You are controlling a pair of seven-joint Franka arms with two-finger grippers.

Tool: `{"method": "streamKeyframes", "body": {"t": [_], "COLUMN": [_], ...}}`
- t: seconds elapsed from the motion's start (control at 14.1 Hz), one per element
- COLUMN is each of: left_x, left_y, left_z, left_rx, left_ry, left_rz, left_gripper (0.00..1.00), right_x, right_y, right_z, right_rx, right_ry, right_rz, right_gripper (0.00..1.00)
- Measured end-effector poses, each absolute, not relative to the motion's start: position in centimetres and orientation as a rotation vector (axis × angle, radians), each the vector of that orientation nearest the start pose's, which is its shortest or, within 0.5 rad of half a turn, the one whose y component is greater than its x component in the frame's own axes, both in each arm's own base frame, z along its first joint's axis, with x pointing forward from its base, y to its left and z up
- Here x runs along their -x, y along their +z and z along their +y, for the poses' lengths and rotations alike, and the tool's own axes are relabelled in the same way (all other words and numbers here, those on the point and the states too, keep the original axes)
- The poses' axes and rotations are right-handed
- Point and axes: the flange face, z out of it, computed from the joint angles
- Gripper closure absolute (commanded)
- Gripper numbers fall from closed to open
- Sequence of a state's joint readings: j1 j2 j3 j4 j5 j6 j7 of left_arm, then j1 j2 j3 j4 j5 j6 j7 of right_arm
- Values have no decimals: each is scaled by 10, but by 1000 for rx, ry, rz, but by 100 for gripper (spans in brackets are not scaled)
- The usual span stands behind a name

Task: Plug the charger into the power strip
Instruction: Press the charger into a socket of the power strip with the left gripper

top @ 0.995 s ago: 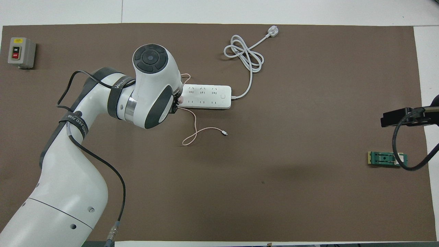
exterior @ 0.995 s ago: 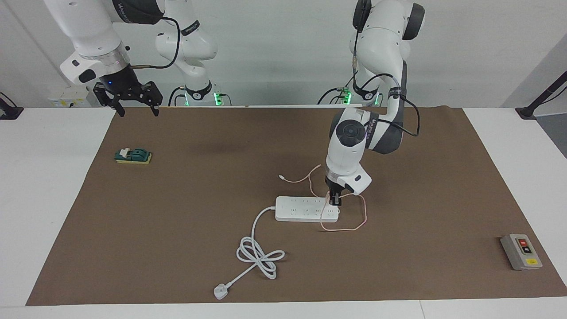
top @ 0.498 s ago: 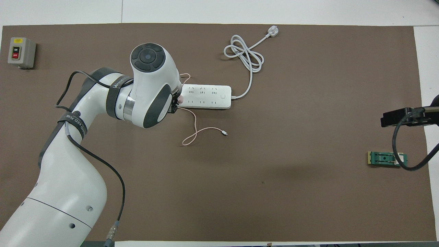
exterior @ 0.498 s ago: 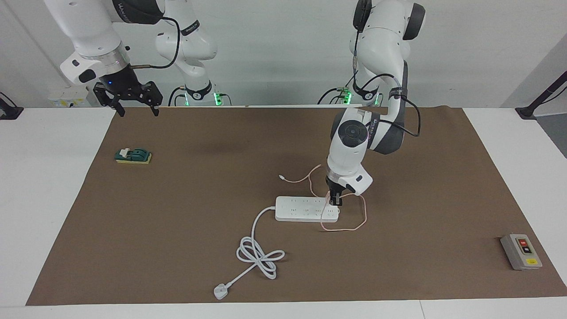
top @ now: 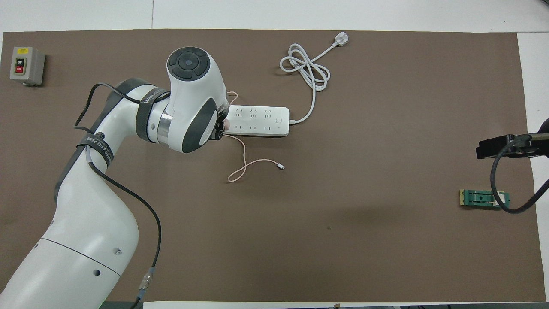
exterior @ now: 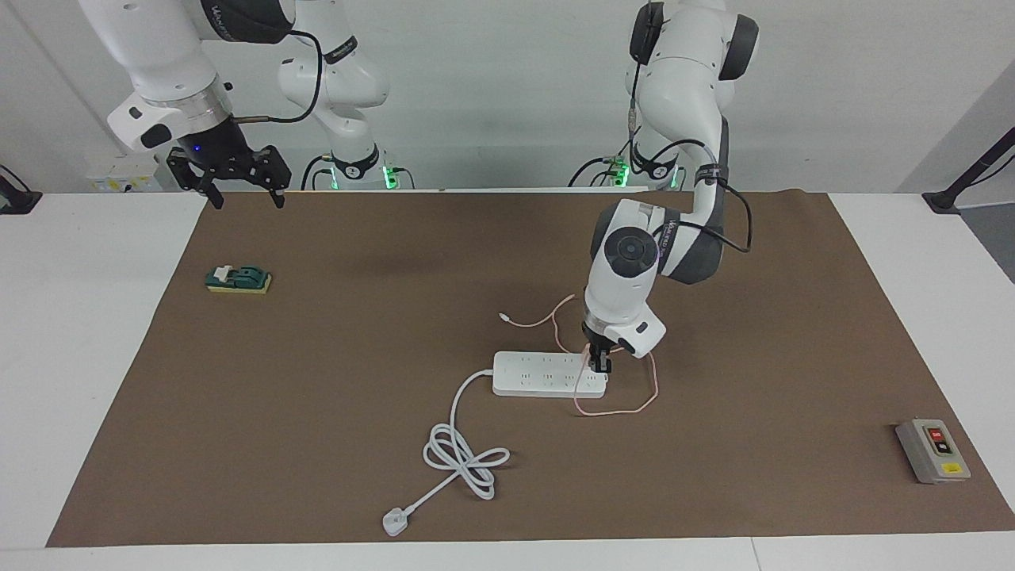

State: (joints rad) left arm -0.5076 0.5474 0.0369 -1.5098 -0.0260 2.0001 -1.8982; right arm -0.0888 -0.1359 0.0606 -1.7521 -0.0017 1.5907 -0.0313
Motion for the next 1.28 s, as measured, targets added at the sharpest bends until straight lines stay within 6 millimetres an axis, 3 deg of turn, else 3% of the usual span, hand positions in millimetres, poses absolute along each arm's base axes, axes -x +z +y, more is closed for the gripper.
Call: {"method": "streamKeyframes", "body": {"t": [1.28], "left_x": [-612], "left_y": [341], "left_z": [-331], "left_rx": [2240], "left_ry": [-29], "left_rz": [-2091], "left_gripper": [100], "right_x": [-511], "right_y": [613], "right_z": [-13], "right_rx": [3150], "right_ry": [41], "right_rz": [-4], "right_gripper": [0]}}
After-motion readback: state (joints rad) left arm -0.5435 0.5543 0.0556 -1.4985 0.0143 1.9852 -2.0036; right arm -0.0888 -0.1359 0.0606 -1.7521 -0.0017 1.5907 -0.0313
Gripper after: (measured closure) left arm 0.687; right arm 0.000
